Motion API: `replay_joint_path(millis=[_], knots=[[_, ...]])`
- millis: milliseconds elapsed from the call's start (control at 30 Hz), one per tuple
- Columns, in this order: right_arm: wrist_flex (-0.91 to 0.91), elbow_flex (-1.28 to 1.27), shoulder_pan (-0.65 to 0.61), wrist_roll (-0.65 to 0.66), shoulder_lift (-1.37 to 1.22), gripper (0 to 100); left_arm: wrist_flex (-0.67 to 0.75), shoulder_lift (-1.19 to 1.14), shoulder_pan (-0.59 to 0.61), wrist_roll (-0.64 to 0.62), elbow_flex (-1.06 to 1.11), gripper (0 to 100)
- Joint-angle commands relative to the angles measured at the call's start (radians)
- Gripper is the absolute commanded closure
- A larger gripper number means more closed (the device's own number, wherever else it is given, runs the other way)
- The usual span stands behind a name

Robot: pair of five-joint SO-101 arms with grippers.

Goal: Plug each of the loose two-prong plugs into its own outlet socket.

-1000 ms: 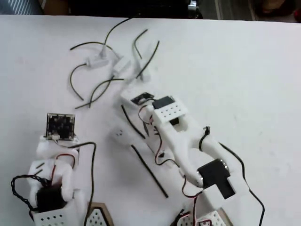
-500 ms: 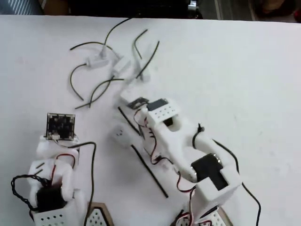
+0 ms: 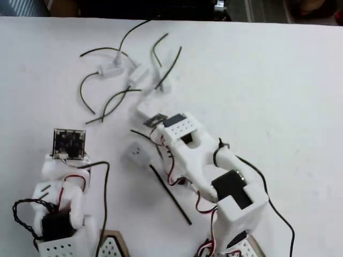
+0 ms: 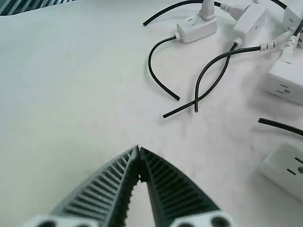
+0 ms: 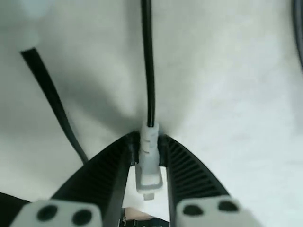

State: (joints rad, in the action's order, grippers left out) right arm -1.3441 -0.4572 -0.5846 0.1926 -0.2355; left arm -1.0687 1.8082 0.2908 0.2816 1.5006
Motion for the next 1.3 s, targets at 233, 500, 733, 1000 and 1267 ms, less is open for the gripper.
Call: replay_joint_path(millis=[233, 500, 733, 1000, 1267], knots=[[0.065, -0.011, 0.071, 0.012, 0.17, 98.1, 0.021, 0.007, 0.002, -0.011, -0.023, 98], [0.102, -0.037, 0.053, 0.026, 0.035, 93.6, 0.021, 0.007, 0.002, -0.011, -0.023, 98], [0.065, -0.035, 0.058, 0.026, 0.07, 92.6, 0.021, 0.007, 0.002, -0.011, -0.021, 98], [0.019, -0.04, 0.059, 0.028, 0.151, 92.5, 0.021, 0.007, 0.002, -0.011, -0.021, 98], [0.019, -0.04, 0.096, 0.032, 0.107, 92.9, 0.021, 0.007, 0.002, -0.011, -0.021, 98]])
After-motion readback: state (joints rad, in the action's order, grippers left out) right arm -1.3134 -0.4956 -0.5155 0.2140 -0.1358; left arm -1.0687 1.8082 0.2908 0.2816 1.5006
